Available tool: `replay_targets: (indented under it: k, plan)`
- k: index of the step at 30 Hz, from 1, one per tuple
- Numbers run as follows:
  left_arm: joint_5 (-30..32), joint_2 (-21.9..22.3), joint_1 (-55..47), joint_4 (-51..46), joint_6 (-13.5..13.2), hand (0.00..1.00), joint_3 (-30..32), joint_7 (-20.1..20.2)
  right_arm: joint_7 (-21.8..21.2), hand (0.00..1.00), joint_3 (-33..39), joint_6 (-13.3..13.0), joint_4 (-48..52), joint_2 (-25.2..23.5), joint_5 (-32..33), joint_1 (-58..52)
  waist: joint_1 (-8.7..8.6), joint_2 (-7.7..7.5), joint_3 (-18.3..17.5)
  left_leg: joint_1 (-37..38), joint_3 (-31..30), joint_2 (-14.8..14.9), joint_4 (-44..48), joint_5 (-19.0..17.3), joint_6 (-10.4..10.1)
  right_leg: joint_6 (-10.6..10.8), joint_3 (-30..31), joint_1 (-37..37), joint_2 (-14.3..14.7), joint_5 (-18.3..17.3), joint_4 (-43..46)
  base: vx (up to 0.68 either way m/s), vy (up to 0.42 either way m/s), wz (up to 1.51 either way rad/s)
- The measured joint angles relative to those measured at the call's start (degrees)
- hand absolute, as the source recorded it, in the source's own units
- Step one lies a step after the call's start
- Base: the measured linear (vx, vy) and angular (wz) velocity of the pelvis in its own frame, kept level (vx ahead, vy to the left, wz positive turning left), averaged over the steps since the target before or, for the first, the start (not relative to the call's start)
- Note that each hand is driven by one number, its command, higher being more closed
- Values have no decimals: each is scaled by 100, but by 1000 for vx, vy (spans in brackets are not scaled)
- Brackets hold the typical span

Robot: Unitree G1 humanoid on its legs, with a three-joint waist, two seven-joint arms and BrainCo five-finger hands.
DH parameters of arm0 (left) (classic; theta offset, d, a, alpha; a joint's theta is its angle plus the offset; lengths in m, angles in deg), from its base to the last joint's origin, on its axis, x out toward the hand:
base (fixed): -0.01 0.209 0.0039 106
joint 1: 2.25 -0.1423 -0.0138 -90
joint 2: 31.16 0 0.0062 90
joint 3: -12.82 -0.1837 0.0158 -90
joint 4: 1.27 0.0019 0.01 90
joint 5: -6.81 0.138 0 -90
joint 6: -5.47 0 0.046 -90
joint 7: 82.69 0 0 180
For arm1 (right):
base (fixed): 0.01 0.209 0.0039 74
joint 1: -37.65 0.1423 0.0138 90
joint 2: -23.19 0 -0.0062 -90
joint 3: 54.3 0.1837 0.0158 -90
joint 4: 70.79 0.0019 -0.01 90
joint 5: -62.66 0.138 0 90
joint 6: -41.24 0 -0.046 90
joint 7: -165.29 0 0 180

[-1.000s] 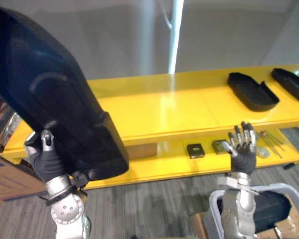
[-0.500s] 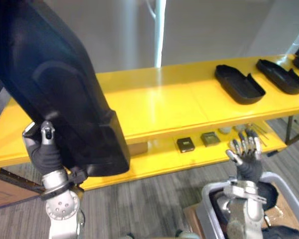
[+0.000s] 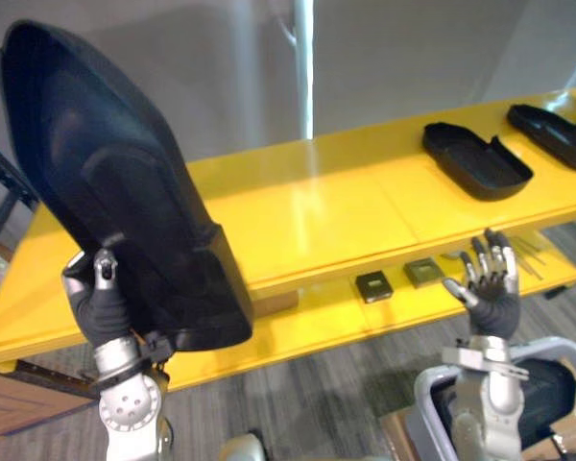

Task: Walk over and take plastic housings, then place them on the shelf

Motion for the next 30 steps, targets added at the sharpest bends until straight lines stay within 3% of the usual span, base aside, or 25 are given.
replay_targets:
  k: [5, 9, 13, 16, 19, 25, 30]
  plan:
    - [-7, -283, 407, 13, 490, 100, -408, 420, 341, 0, -190, -9, 40, -120, -163, -13, -146, -8, -29, 74, 77, -44, -165, 7, 14, 37, -35, -79, 3, 158, 8, 52, 50, -8]
    - [-162, -378, 931, 419, 1006, 100, -1035, 820, 455, 0, -213, 56, 218, -72, -306, -26, -253, 159, -146, 125, 203, 24, -456, 146, 10, 21, -17, -219, 101, 319, -87, 15, -24, -15]
    - [-255, -483, 1768, 1202, 1651, 100, -1598, 765, 457, 0, -221, 192, 227, 11, -315, -35, -339, 219, -193, 382, 410, 71, -784, 269, 0, -22, 137, -266, 172, 465, -86, -13, 6, -26]
    - [-280, -621, 2548, 2113, 2217, 100, -1794, 403, 478, 0, -347, 307, 307, 11, -324, -89, -509, 187, -215, 473, 660, 77, -889, 303, 13, 3, 302, -393, 176, 536, -90, -45, 24, -41]
    - [-322, -721, 3498, 3705, 2898, 100, -1750, -352, 406, 0, -490, 412, 494, 8, -292, -372, -786, 173, -219, 660, 957, 74, -1005, 336, 11, 19, 553, -463, 182, 552, -97, -47, 18, -41]
    - [-715, -907, 4587, 5387, 3410, 100, -1500, -1164, 179, 0, -499, 673, 497, 10, -228, -768, -1193, 130, -240, 721, 1332, 5, -1452, 625, -43, 24, 931, -722, 205, 549, -316, -67, -31, -39]
    - [-930, -1379, 5479, 6353, 4085, 100, -1437, -1661, 46, 0, -563, 758, 497, 14, -124, -1050, -1464, 110, -236, 875, 1608, 111, -1555, 709, -129, 56, 1231, -813, 347, 526, -316, -74, -66, -31]
